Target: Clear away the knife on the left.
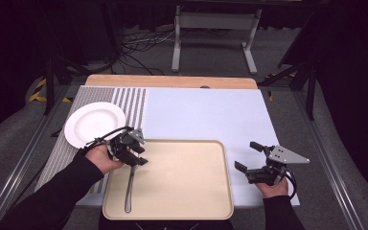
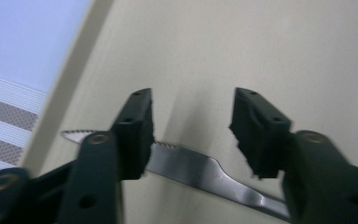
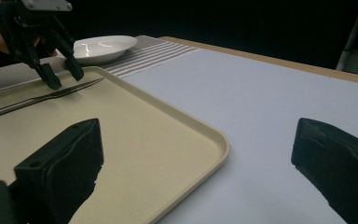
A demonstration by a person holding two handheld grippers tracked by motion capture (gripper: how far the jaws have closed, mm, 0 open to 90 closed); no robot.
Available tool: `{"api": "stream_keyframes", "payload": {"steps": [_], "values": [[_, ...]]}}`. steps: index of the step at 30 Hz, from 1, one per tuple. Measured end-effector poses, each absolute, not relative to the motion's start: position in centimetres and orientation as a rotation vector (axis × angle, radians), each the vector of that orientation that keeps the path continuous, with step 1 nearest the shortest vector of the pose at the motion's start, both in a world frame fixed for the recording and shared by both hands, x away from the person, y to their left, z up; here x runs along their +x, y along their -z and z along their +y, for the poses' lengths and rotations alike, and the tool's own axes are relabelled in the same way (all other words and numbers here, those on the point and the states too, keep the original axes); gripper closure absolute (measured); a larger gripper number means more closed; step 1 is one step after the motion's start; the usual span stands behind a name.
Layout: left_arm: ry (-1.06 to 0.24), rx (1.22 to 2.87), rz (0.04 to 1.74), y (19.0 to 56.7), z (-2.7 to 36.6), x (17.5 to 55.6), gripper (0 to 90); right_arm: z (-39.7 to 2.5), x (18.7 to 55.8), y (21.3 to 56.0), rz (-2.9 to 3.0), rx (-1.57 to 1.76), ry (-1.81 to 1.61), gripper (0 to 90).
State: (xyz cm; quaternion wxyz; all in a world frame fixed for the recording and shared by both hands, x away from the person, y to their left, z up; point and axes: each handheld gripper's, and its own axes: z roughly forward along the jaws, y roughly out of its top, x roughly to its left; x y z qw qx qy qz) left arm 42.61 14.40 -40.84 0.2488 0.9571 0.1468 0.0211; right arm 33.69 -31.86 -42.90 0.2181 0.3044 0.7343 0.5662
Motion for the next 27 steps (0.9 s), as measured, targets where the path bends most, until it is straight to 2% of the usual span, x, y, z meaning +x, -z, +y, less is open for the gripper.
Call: {"api": "stream_keyframes", "payload": {"steps": [1,3,5,11,18,27], "values": [[-0.068,2.587,0.401,40.6,14.5,42.5,31.0,-31.9,33.7,42.9,2.031,0.845,-1.569,2.8],[-0.079,2.556,0.392,40.1,14.8,42.4,29.1,-31.9,33.7,42.9,2.030,0.844,-1.568,2.8],[-0.100,2.541,0.375,39.8,15.0,42.1,19.2,-31.8,33.7,42.9,2.028,0.844,-1.566,2.7],[-0.086,2.451,0.409,39.1,16.0,41.7,8.0,-31.9,33.7,42.9,2.023,0.843,-1.566,2.6],[-0.097,2.312,0.441,38.7,18.2,40.9,5.1,-31.9,33.6,42.8,2.017,0.841,-1.568,2.5],[-0.159,2.043,0.478,39.2,22.8,39.4,4.6,-31.8,33.6,42.8,2.020,0.841,-1.565,2.5]]}}
